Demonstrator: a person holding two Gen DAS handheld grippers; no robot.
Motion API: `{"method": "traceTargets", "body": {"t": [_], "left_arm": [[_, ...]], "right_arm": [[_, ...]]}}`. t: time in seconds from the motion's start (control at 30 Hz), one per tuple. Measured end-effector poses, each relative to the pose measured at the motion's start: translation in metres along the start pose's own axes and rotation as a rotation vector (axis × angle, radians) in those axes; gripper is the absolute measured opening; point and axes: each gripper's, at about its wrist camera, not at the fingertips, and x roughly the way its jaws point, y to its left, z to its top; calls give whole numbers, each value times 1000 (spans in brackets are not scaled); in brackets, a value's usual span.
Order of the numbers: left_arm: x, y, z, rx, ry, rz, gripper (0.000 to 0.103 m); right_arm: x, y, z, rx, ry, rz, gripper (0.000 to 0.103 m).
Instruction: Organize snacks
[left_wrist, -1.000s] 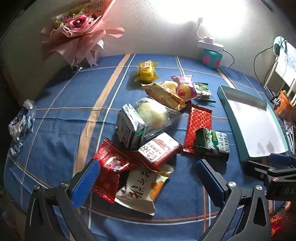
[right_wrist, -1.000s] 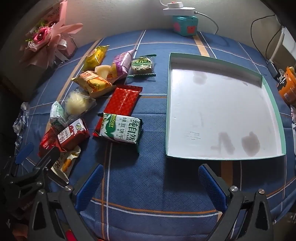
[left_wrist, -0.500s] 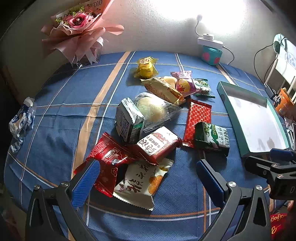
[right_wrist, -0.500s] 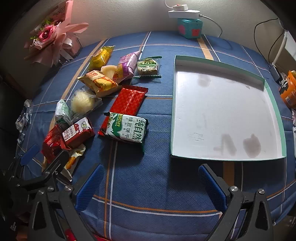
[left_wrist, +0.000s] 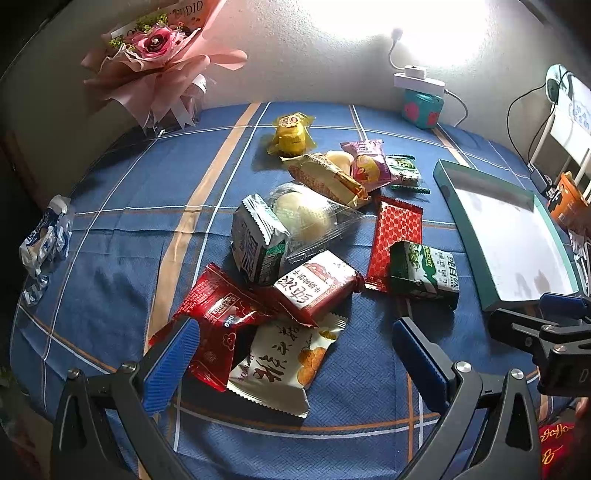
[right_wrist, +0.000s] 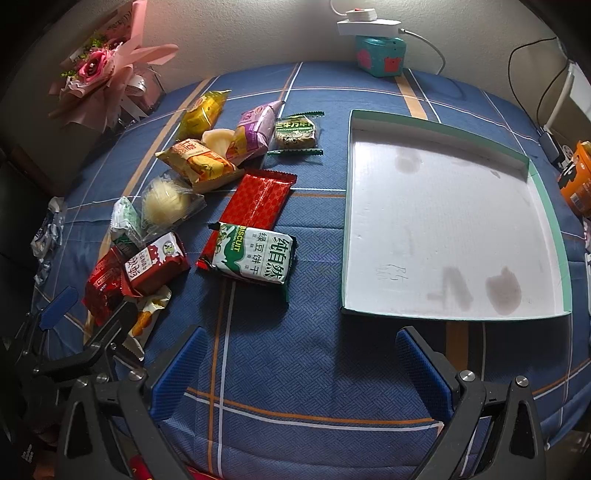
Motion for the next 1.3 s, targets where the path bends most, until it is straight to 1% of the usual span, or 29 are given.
{"method": "traceTargets", "body": {"t": [1.3], "left_arm": [[4,2,-4,-13,19,-5,103]], "right_arm": [[1,1,0,1,3,-6,103]]}}
